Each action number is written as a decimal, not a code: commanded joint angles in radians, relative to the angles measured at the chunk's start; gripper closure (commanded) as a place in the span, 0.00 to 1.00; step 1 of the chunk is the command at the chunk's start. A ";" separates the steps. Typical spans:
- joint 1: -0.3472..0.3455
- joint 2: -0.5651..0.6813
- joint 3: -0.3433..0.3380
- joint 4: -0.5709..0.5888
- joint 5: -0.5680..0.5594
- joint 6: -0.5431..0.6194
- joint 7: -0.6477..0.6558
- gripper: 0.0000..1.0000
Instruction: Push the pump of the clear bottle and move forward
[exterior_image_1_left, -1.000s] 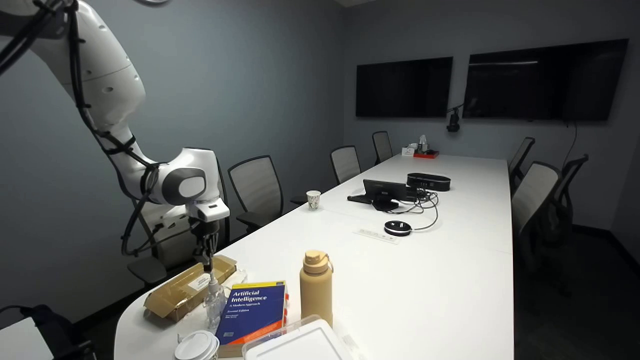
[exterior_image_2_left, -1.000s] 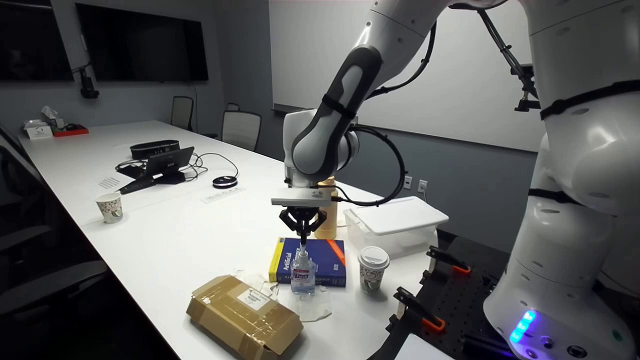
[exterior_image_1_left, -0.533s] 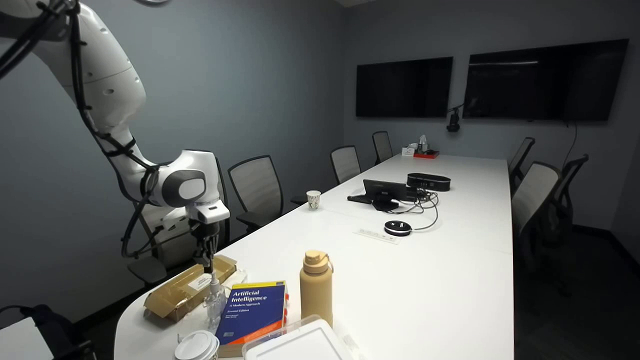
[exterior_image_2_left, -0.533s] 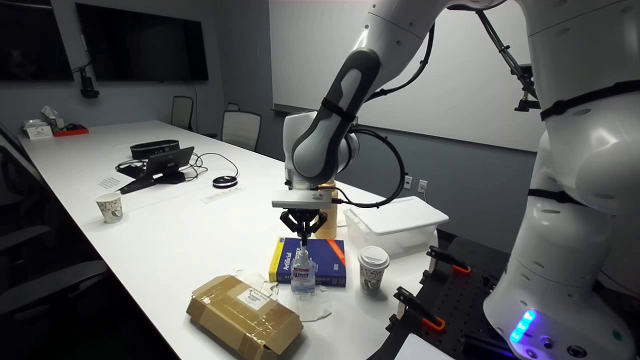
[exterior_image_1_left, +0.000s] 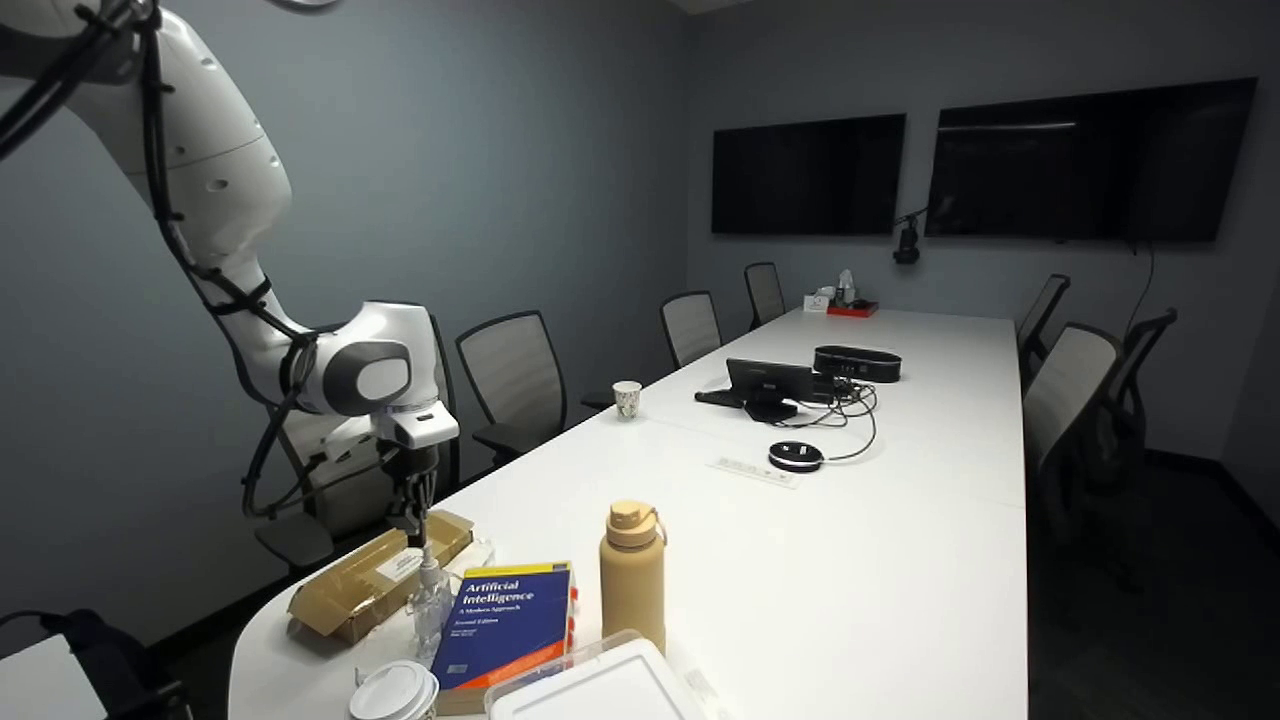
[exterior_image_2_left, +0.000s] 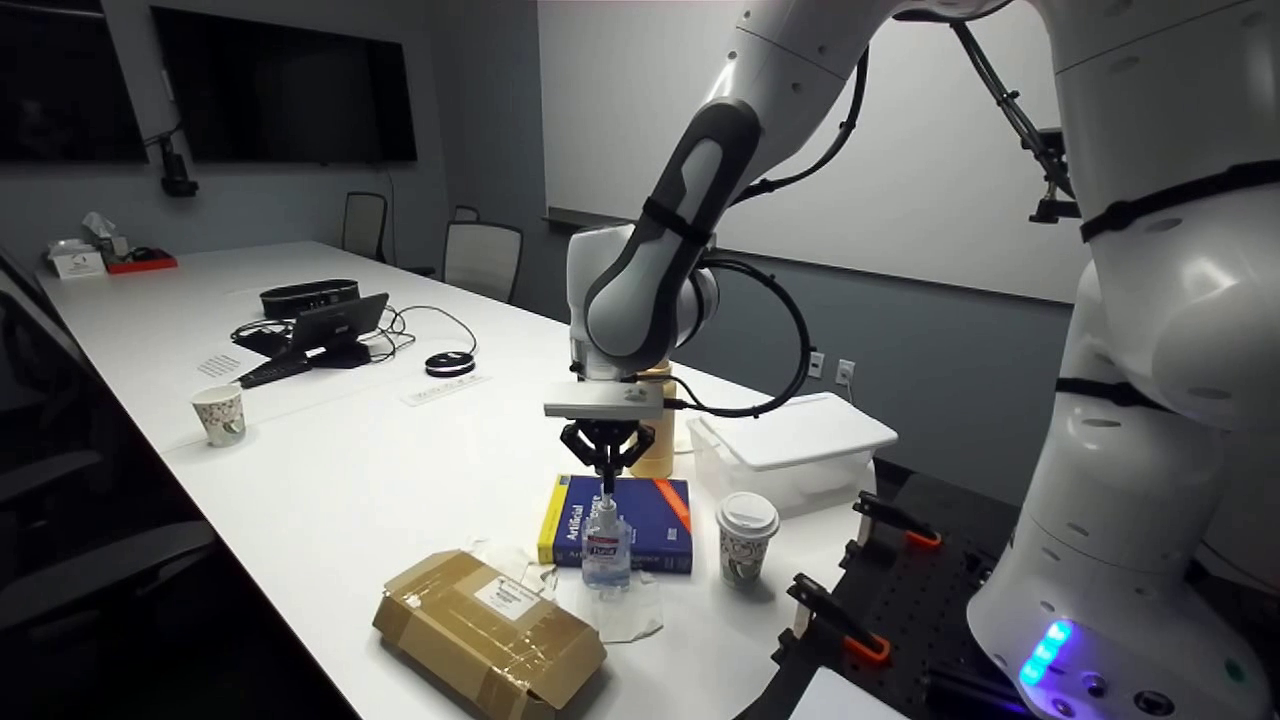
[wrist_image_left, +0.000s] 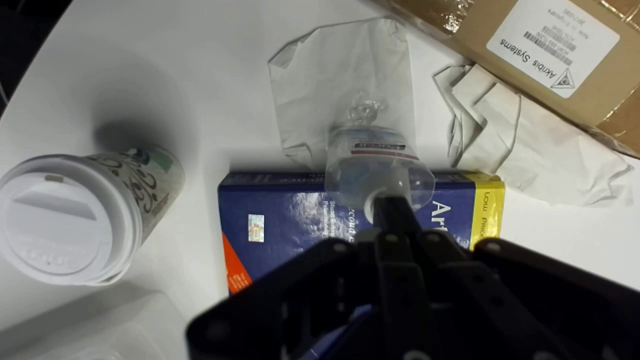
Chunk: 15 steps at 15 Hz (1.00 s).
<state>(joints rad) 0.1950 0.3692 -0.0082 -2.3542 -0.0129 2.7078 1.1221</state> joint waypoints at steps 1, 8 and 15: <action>0.018 0.042 -0.007 -0.014 0.019 0.046 0.000 1.00; 0.031 0.082 -0.012 -0.018 0.010 0.093 -0.007 1.00; 0.031 0.105 -0.015 -0.034 0.019 0.141 -0.013 1.00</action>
<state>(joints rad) 0.2083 0.3947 -0.0109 -2.3751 -0.0130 2.7820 1.1221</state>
